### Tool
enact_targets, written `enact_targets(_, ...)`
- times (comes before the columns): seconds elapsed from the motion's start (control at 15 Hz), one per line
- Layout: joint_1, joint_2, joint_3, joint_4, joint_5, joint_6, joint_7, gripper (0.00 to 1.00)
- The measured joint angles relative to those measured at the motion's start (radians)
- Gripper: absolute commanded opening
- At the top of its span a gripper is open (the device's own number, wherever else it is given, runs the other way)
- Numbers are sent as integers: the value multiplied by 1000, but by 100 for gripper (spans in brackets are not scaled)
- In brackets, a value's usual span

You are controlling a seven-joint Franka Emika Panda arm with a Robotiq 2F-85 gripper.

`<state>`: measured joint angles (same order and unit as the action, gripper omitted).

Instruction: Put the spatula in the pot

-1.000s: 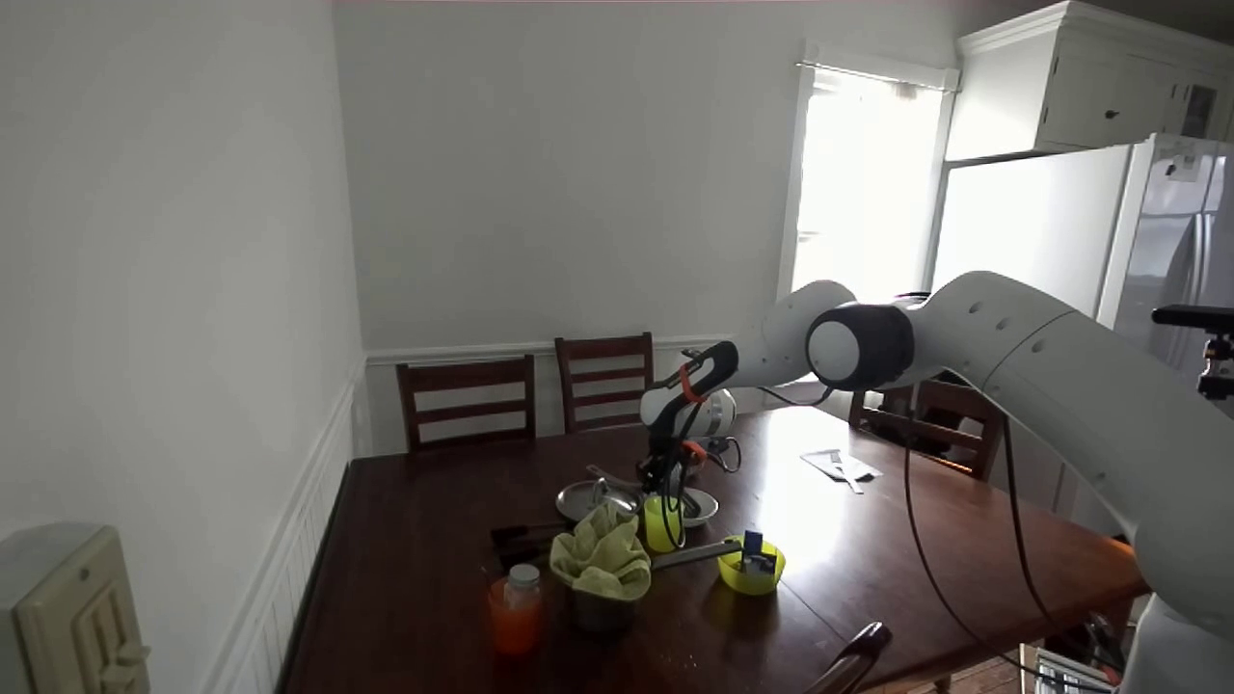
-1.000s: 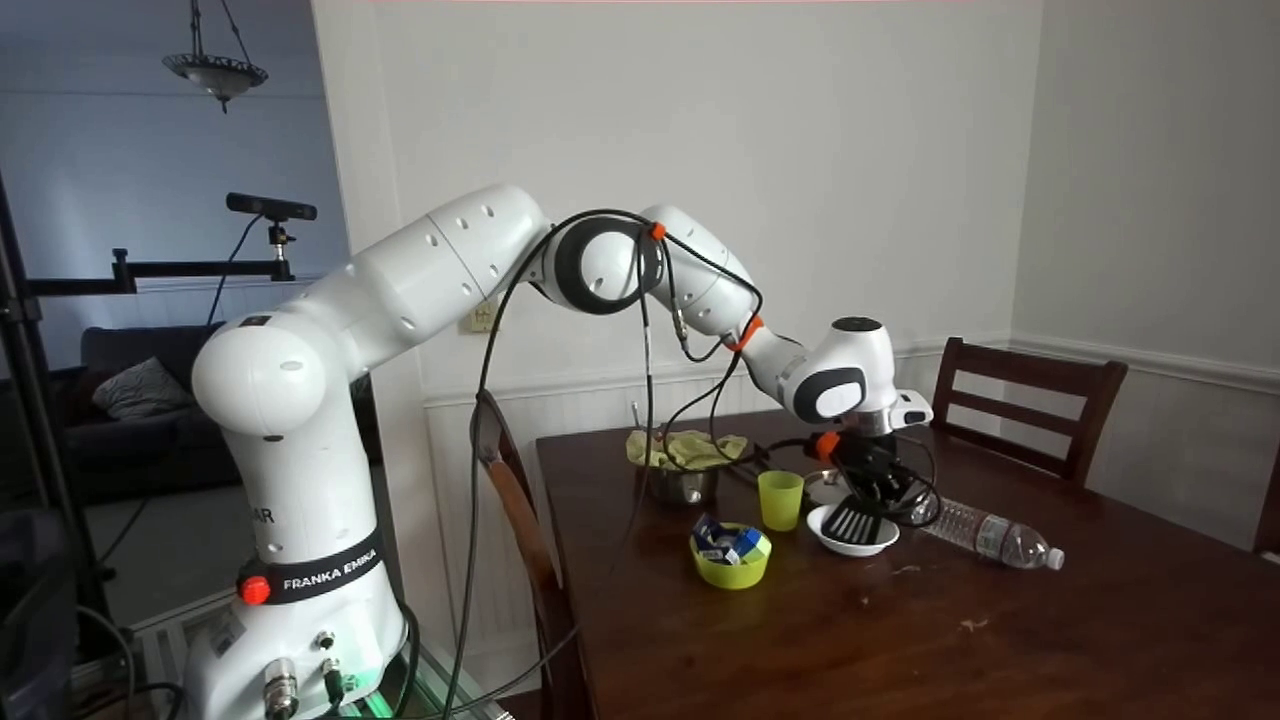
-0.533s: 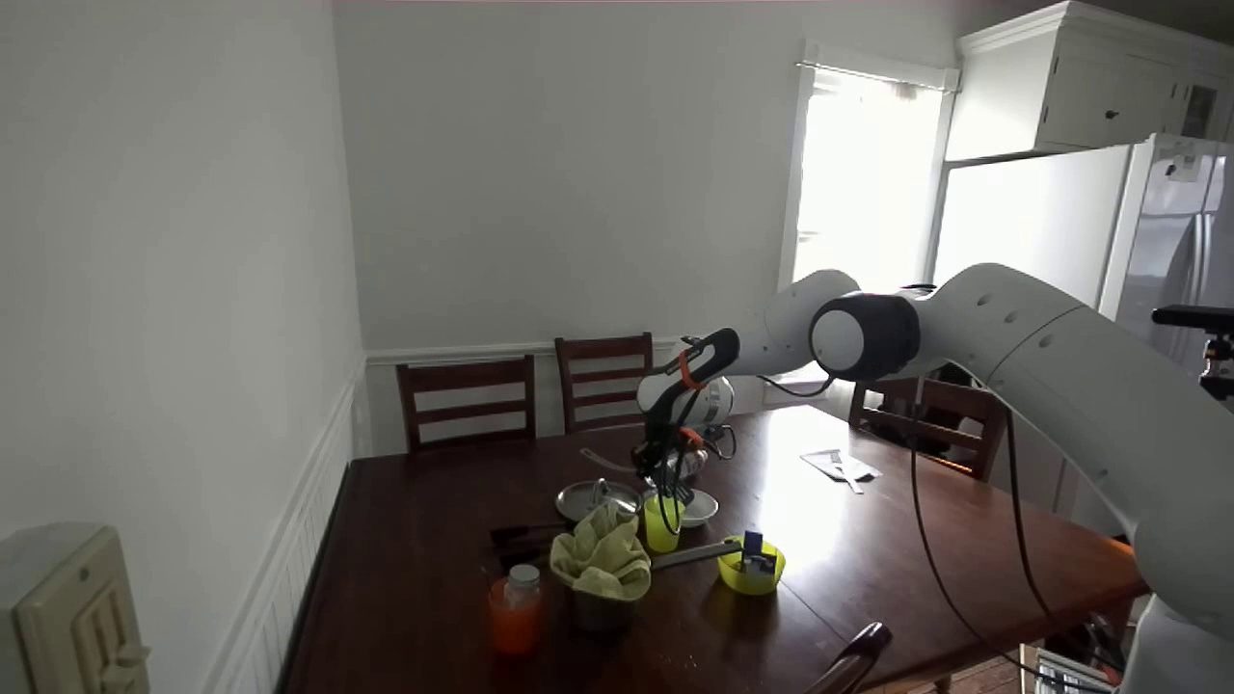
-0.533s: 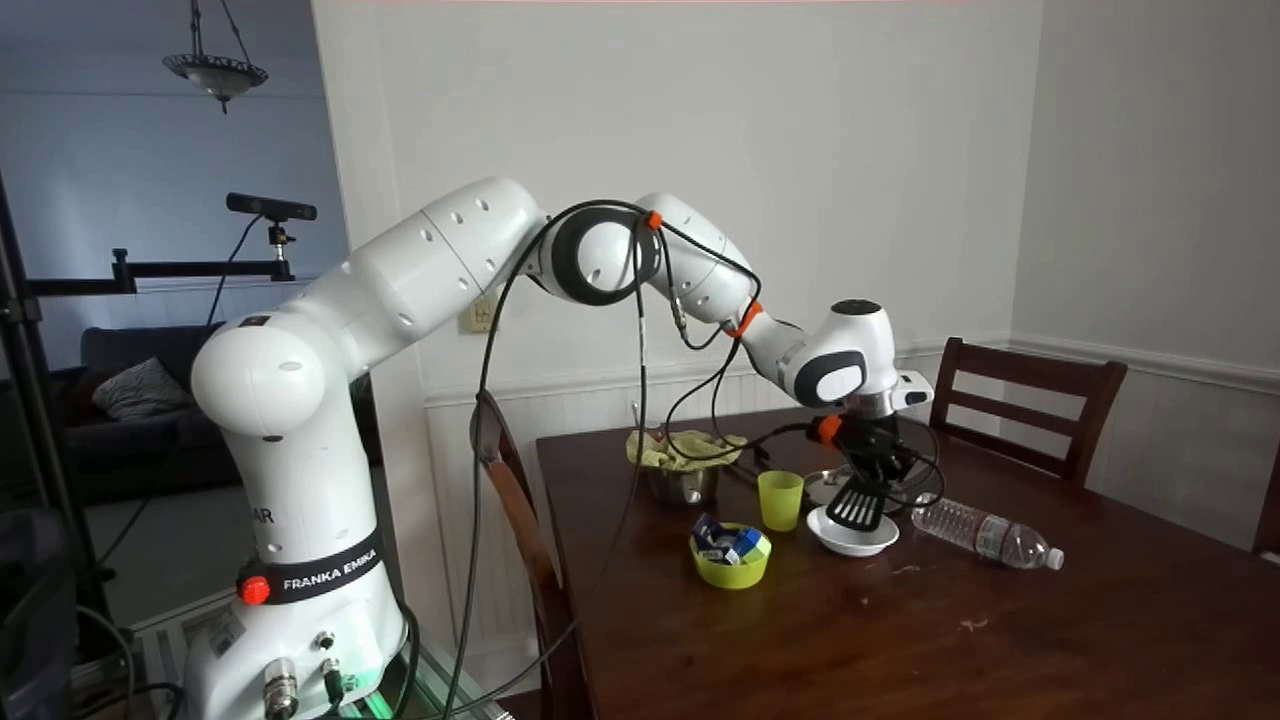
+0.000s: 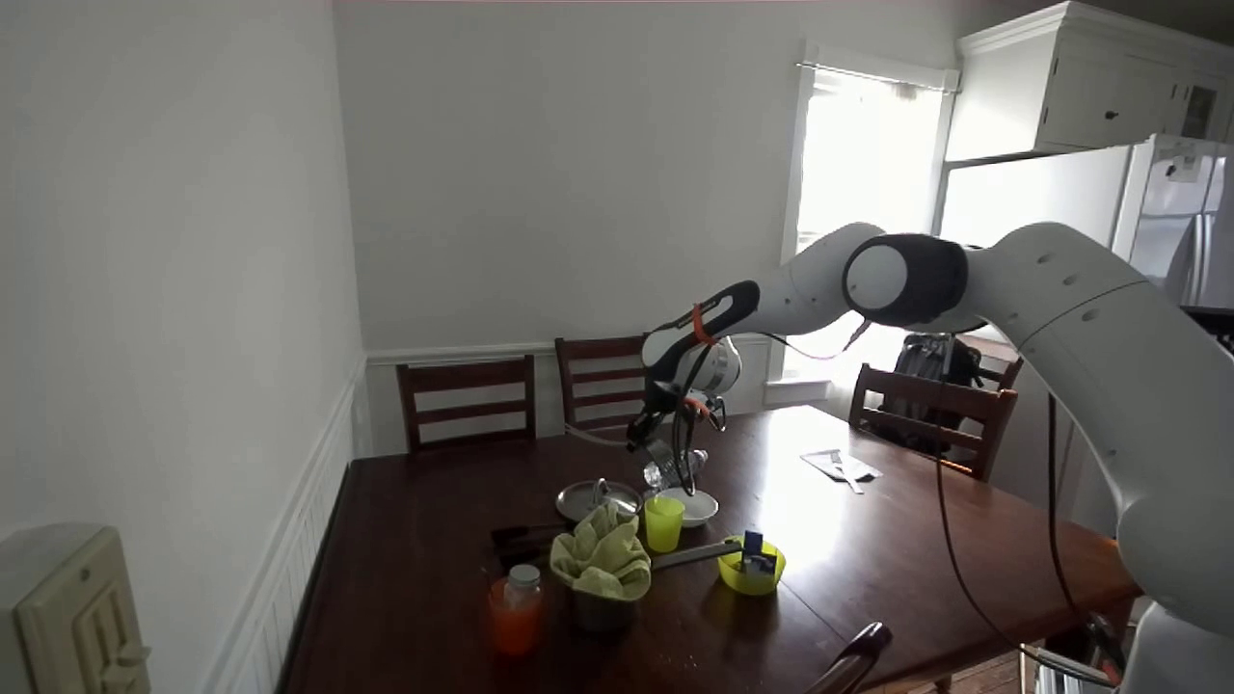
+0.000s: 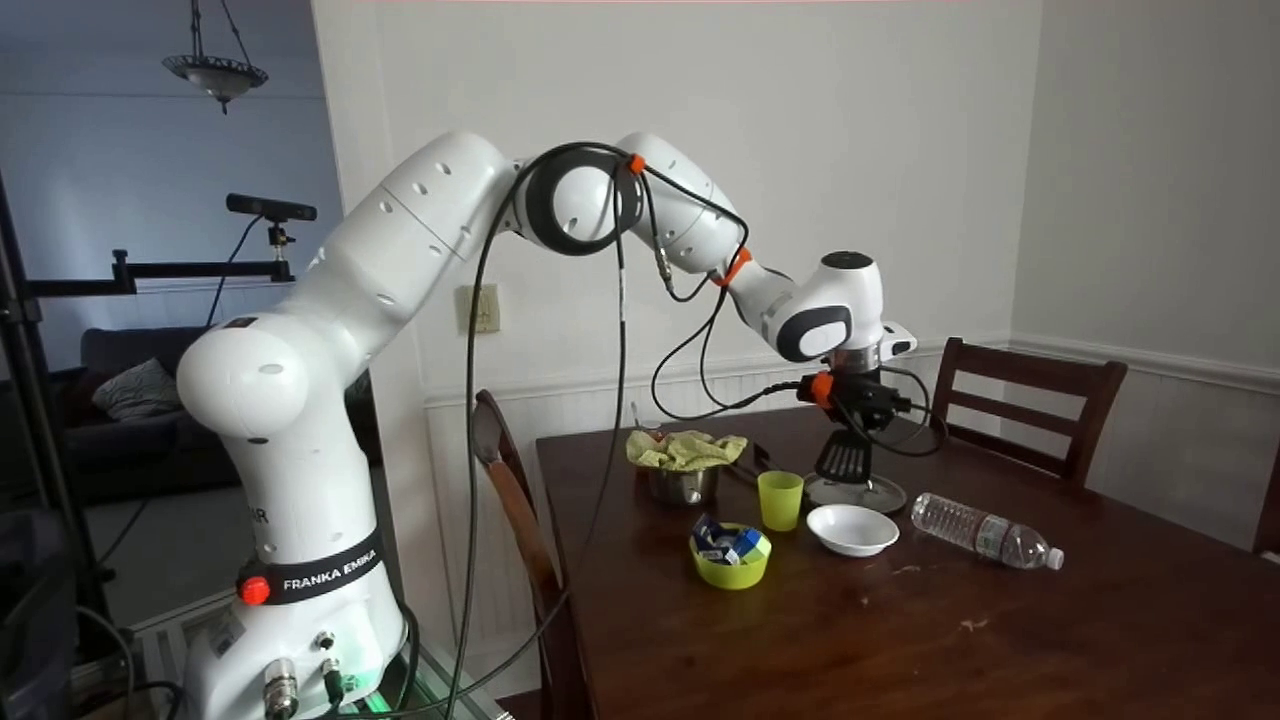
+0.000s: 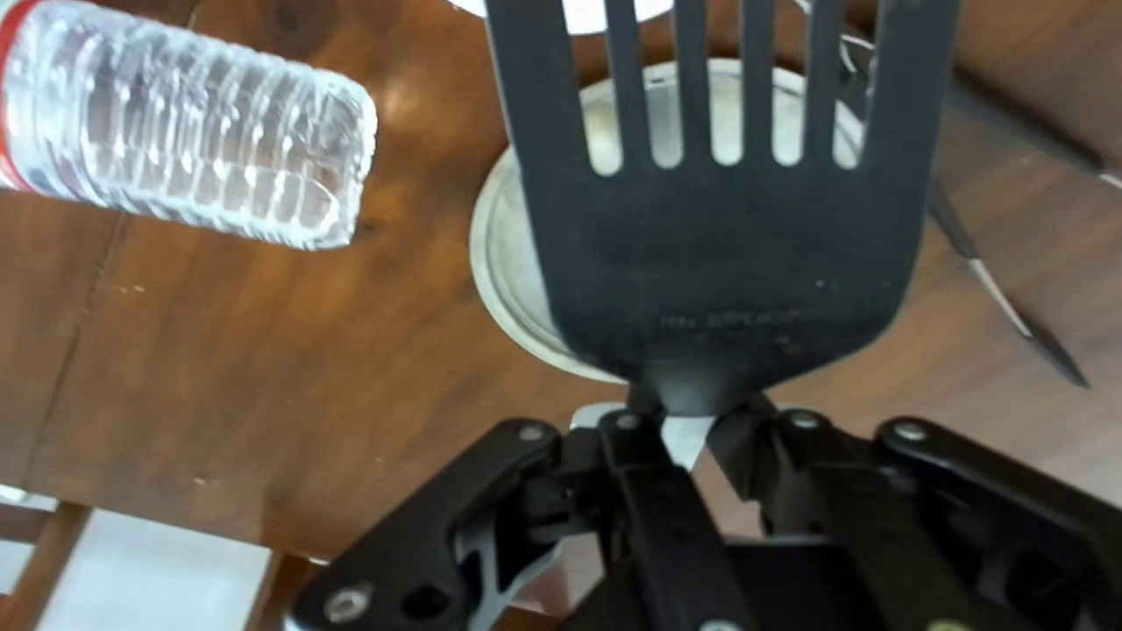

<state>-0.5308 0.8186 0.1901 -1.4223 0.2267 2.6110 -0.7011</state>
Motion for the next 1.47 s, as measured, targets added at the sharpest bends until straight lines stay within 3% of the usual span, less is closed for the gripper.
enact_targets(0.27, -175, -156, 212, -180, 82, -1, -281, 4)
enact_targets(0.47, -353, -263, 414, -329, 171, -7, -492, 4)
enact_targets(0.67, -553, -347, 650, -467, 364, -35, -709, 4)
enact_targets(0.87, -691, -394, 833, -558, 561, -106, -848, 4)
enact_targets(0.93, -707, -412, 857, -578, 629, -139, -881, 4)
enact_targets(1.0, -705, -436, 854, -595, 697, -178, -914, 18)
enact_targets(1.13, -651, -468, 793, -597, 732, -198, -928, 18)
enact_targets(1.2, -629, -473, 770, -593, 735, -198, -928, 4)
enact_targets(1.33, -591, -476, 728, -587, 746, -205, -930, 4)
enact_targets(1.47, -483, -485, 610, -578, 778, -198, -932, 4)
